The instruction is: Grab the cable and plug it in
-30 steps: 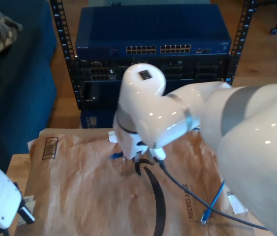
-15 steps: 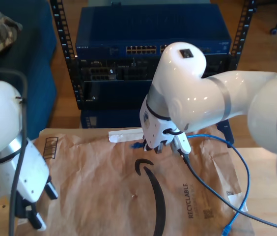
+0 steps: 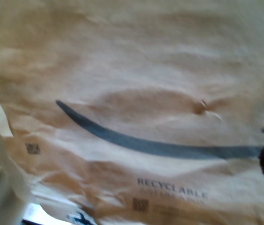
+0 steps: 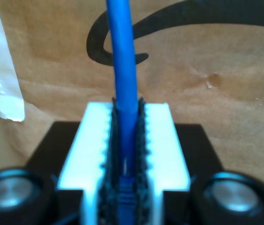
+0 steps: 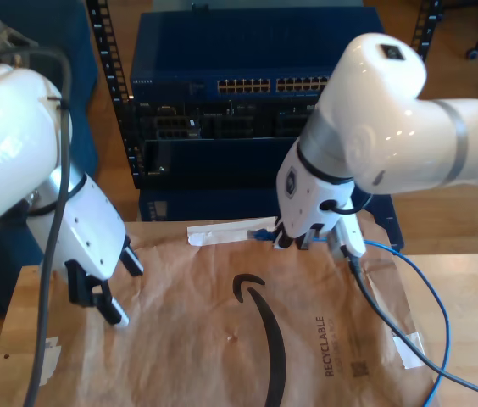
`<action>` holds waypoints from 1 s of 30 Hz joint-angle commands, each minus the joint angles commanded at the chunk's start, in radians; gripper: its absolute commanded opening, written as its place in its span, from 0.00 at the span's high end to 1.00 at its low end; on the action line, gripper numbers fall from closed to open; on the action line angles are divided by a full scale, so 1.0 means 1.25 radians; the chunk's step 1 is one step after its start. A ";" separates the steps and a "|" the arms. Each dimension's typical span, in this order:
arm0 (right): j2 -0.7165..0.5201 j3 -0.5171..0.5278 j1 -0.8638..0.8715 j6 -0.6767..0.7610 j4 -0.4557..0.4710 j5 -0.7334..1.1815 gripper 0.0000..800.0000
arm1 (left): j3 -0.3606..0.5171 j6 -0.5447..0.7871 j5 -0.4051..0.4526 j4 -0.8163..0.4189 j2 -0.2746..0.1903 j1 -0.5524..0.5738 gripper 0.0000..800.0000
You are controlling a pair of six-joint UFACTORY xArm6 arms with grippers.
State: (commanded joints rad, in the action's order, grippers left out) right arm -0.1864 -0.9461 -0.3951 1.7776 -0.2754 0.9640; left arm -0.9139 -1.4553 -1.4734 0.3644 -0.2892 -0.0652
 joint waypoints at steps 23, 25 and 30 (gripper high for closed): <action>-0.107 -0.074 0.126 -0.005 -0.187 0.220 1.00 | -0.207 -0.020 -0.015 0.233 0.023 0.001 0.00; -0.107 -0.092 0.133 -0.004 -0.201 0.233 1.00 | -0.209 0.000 -0.014 0.252 0.025 0.001 0.00; -0.108 -0.124 0.168 -0.004 -0.253 0.285 1.00 | -0.273 -0.001 -0.026 0.300 0.032 0.001 0.00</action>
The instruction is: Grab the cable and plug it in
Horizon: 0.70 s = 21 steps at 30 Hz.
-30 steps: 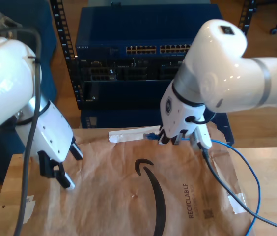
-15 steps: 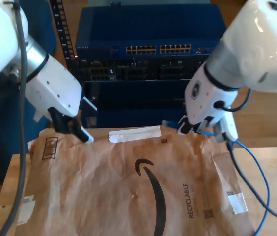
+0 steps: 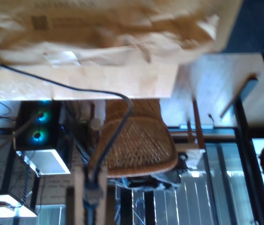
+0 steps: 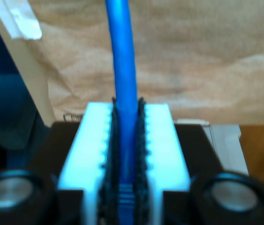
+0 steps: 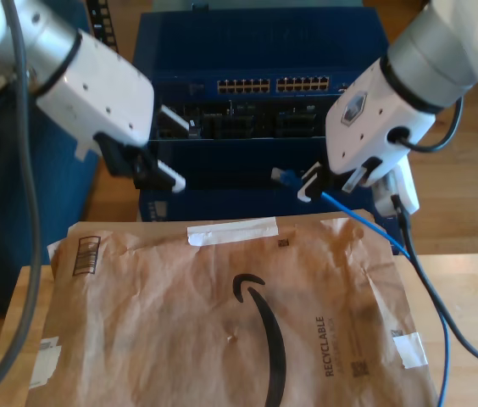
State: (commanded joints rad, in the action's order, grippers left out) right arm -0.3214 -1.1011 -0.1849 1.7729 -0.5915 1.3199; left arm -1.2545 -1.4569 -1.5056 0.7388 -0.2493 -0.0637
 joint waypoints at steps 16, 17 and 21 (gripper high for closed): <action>-0.047 -0.033 0.064 -0.006 -0.092 0.033 1.00 | -0.114 -0.071 -0.122 0.190 0.045 0.001 0.00; -0.047 -0.038 0.065 -0.006 -0.098 0.032 1.00 | -0.114 -0.077 -0.129 0.191 0.045 0.001 0.00; -0.047 -0.052 0.065 -0.005 -0.110 0.032 1.00 | -0.114 -0.086 -0.145 0.191 0.045 0.001 0.00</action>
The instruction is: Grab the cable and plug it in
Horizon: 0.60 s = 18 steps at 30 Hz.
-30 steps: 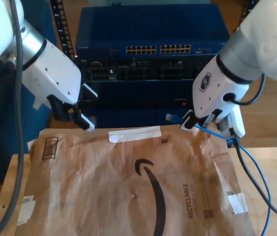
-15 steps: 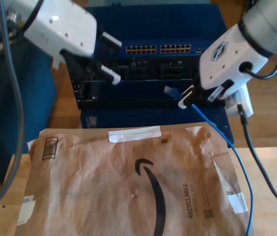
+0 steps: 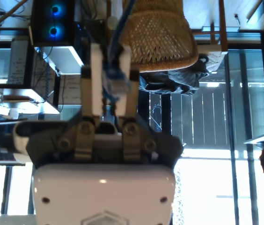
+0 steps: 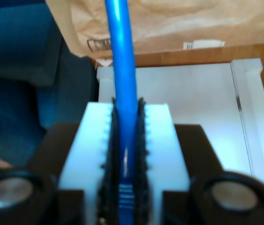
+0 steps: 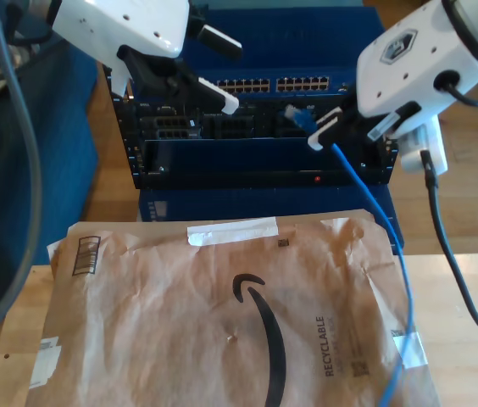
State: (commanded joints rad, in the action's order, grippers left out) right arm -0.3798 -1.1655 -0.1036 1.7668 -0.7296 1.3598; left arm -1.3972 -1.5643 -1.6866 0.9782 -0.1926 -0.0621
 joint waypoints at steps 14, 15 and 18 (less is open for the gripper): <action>0.004 -0.025 -0.005 0.001 -0.002 -0.002 1.00 | -0.002 -0.033 -0.018 0.001 0.000 0.009 0.00; 0.004 -0.026 -0.006 0.001 -0.002 -0.002 1.00 | -0.002 -0.033 -0.017 0.001 0.000 0.022 0.00; 0.004 -0.027 -0.009 0.004 -0.002 -0.002 1.00 | -0.004 -0.031 -0.017 0.001 0.000 0.033 0.00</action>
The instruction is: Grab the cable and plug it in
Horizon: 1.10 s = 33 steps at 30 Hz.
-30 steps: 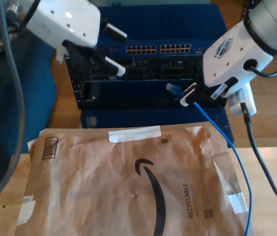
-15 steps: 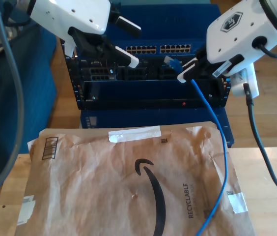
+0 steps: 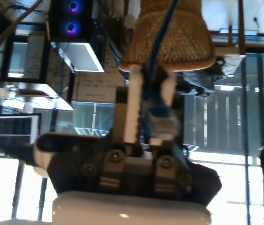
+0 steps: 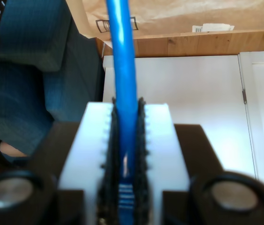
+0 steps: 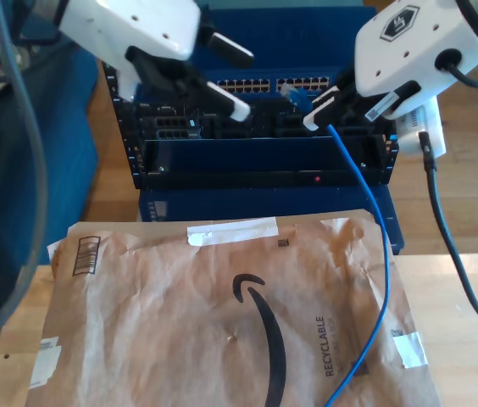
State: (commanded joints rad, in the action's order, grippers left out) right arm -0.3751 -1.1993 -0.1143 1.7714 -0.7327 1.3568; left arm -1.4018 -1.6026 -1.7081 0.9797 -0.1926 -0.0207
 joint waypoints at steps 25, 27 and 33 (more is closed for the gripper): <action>0.004 -0.011 -0.011 -0.002 -0.054 0.002 1.00 | -0.017 0.028 0.000 -0.001 0.000 0.025 0.02; 0.004 -0.011 -0.010 -0.002 -0.054 0.002 1.00 | -0.017 0.029 -0.001 -0.001 0.000 0.031 0.04; 0.004 -0.011 -0.010 -0.002 -0.054 0.002 1.00 | -0.016 0.029 -0.001 -0.002 0.000 0.044 0.15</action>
State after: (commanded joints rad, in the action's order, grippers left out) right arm -0.3705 -1.2131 -0.1266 1.7683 -0.8002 1.3598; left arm -1.4218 -1.5658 -1.7097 0.9766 -0.1926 0.0345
